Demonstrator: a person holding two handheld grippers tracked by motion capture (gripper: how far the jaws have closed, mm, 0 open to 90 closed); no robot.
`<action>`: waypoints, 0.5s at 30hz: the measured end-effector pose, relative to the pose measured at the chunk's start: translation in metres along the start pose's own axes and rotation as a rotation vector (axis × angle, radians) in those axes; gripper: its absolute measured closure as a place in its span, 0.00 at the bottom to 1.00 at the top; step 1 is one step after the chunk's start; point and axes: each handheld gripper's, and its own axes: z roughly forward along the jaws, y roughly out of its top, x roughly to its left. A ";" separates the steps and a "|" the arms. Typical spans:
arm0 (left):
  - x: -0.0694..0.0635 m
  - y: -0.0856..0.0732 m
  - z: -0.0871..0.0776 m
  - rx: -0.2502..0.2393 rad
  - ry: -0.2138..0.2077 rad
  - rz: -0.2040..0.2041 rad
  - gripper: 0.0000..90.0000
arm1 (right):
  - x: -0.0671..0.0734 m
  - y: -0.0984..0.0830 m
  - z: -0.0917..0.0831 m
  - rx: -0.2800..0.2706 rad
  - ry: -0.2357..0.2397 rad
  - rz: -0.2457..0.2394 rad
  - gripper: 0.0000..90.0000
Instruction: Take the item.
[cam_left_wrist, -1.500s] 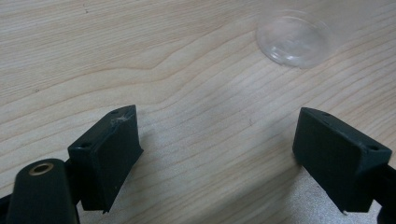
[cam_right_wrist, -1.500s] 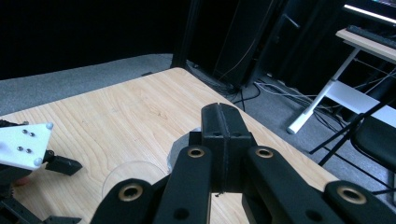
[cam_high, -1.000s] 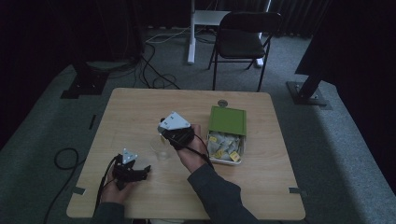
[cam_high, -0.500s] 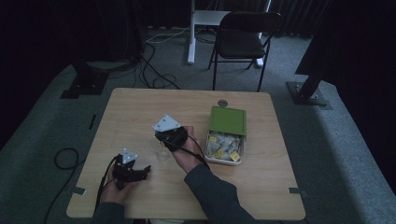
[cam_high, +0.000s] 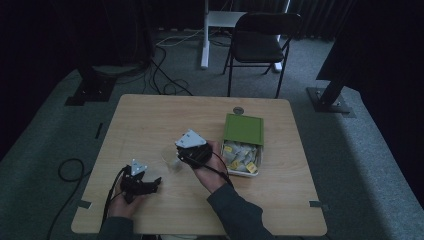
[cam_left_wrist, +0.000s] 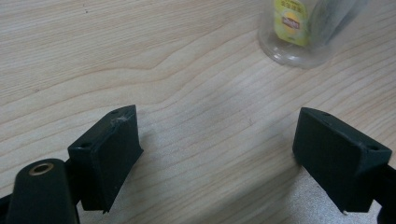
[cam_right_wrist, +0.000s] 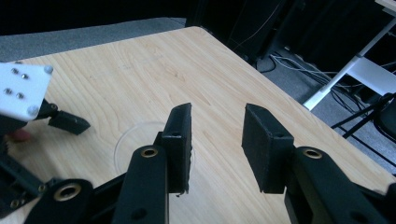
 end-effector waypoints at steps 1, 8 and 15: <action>0.000 0.000 0.000 0.001 -0.001 -0.001 0.17 | -0.001 -0.003 -0.003 -0.003 0.000 0.005 0.69; 0.000 0.000 0.000 0.001 0.000 0.001 0.17 | -0.009 -0.020 -0.020 -0.006 -0.018 0.020 0.68; 0.000 0.000 0.000 0.001 0.000 0.001 0.17 | -0.024 -0.034 -0.036 -0.011 -0.052 0.040 0.68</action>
